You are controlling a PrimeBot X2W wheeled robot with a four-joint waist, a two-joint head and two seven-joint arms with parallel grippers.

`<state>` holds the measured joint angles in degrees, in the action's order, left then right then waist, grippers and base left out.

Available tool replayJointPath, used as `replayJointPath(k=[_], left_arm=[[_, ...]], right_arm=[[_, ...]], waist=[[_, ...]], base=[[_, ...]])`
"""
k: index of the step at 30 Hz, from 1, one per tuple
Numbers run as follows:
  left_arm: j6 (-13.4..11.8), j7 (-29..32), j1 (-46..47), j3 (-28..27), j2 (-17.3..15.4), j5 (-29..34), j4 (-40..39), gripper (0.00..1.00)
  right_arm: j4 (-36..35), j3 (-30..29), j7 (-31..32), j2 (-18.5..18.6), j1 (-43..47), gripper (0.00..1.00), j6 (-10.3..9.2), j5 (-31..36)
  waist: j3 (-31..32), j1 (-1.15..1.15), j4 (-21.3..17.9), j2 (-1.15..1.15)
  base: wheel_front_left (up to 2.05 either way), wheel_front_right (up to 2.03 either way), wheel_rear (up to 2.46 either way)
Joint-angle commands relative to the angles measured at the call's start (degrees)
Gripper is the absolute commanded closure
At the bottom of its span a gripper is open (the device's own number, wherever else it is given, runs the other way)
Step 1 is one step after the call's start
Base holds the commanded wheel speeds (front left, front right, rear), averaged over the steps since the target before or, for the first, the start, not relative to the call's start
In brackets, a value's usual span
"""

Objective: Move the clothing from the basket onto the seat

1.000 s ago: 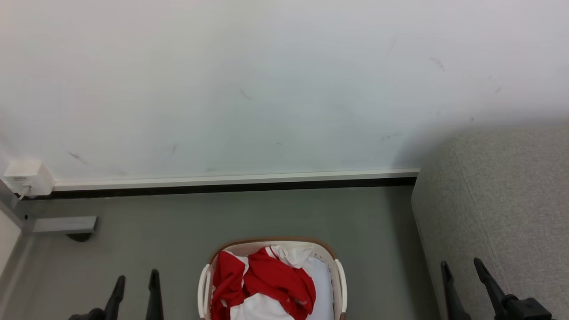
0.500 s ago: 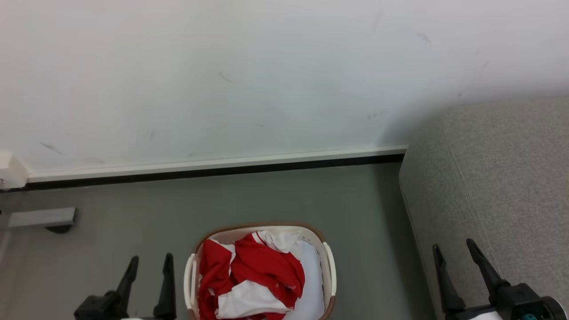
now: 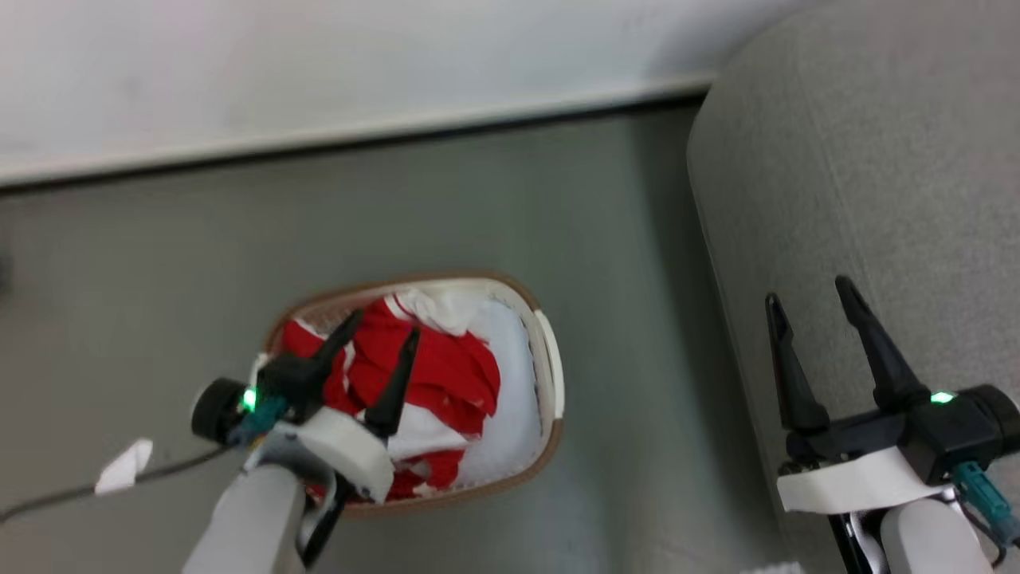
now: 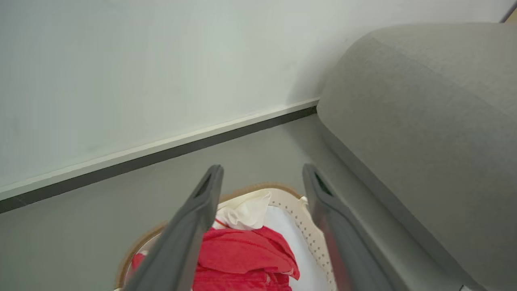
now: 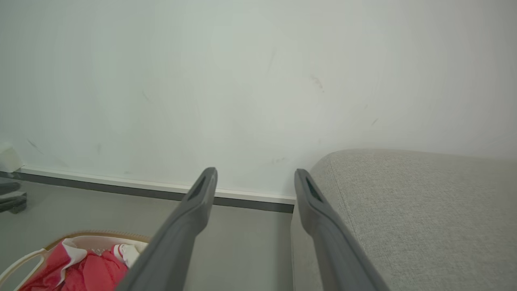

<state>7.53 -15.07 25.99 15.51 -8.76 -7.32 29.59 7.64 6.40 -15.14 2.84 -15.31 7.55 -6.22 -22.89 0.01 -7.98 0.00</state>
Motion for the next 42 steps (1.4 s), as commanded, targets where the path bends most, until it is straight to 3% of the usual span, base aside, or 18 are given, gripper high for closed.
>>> replayJointPath(k=[1, 8, 17, 22, 33, 35, 42], left_arm=[[-0.13, 0.35, 2.5, 0.62, -1.35, -0.48, 1.42, 0.0], [-0.12, 4.9, 16.27, 7.76, -4.91, -2.08, 14.45, 0.0], [-0.1, 7.96, 26.6, 10.85, -7.88, -1.64, 25.36, 0.0], [-0.1, 11.3, 28.77, 14.31, -7.8, -4.24, 28.72, 0.0], [-0.1, 13.26, 33.13, 19.77, -12.07, -6.49, 32.02, 0.0], [-0.1, 12.95, 33.49, 21.38, -12.03, -5.71, 32.44, 1.0], [-0.1, 10.13, 33.18, 23.06, -10.61, -8.58, 33.58, 1.0]], right_arm=[[-0.62, 0.26, -0.02, 0.09, -1.42, 0.0, -0.12, 0.2], [-4.87, 1.59, -0.02, 0.08, -4.84, 0.0, -0.12, -0.28], [-7.36, 2.49, -0.02, 0.08, -6.02, 0.0, -0.12, -0.59], [-7.36, 3.36, -0.02, 0.08, -5.72, 0.0, -0.12, -1.09], [-8.67, 4.56, -0.02, 0.07, -5.88, 0.0, -0.12, -1.77], [-8.71, 4.49, -0.02, 0.08, -5.78, 0.0, -0.12, -1.91], [-8.02, 3.84, -0.02, 0.07, -6.18, 0.0, -0.12, -2.08]], waist=[[-8.63, -0.01, -3.86, 0.0], [-17.79, -0.01, -6.14, 0.0], [-23.29, -0.01, -7.1, 0.0], [-24.72, -0.01, -7.32, 0.0], [-28.56, -0.01, -9.18, 0.0], [-29.12, -0.01, -9.34, 0.0], [-28.72, -0.01, -8.6, 0.0]], base=[[0.0, 0.0, 0.0], [0.0, 0.0, 0.0], [0.0, 0.0, 0.0], [0.0, 0.0, 0.0], [0.0, 0.0, 0.0], [0.0, 0.0, 0.0], [0.0, 0.0, 0.0]])
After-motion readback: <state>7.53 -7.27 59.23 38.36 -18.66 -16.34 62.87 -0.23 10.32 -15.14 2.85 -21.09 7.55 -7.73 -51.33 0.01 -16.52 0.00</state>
